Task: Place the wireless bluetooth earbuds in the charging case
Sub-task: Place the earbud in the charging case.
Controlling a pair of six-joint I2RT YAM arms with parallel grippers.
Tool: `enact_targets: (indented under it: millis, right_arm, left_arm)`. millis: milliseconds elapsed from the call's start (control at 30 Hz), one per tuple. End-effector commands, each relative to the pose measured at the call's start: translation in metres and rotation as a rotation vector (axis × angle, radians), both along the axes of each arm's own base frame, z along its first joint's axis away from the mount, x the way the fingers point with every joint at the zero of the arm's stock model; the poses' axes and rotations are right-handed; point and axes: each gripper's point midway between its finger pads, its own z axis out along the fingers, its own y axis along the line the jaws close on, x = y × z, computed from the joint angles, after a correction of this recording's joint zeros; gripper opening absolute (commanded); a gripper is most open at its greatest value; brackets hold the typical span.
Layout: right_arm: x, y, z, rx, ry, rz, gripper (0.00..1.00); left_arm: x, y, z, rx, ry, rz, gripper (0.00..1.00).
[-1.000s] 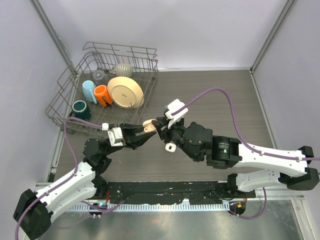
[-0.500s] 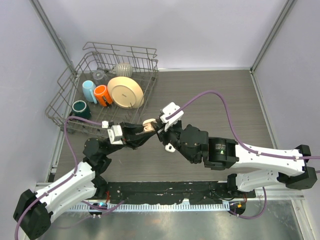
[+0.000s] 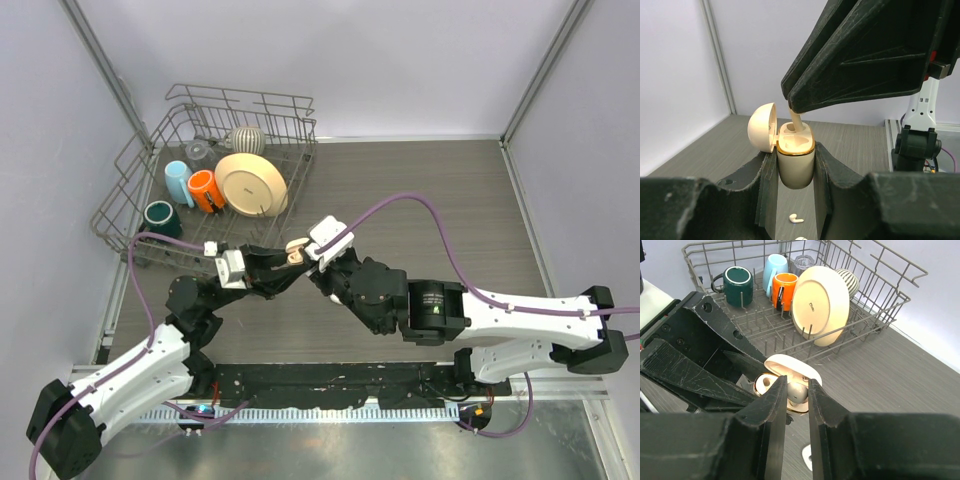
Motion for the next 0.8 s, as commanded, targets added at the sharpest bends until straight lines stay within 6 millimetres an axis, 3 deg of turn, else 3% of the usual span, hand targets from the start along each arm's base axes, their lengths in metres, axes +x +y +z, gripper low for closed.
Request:
enact_targets:
  millis: [0,367,767]
  right_arm:
    - [-0.001,-0.001,0.016,-0.002,-0.041,-0.021,0.01]
    - [0.002,-0.015,0.025,0.011,-0.072,-0.075,0.01]
    - [-0.002,-0.012,0.024,0.039,-0.052,-0.045,0.01]
  left_arm:
    - [-0.004,0.008,0.038,-0.082,-0.071,0.022,0.0]
    - [-0.005,0.007,0.036,-0.077,-0.067,0.01,0.0]
    - [-0.009,0.004,0.034,-0.069,-0.061,-0.017,0.0]
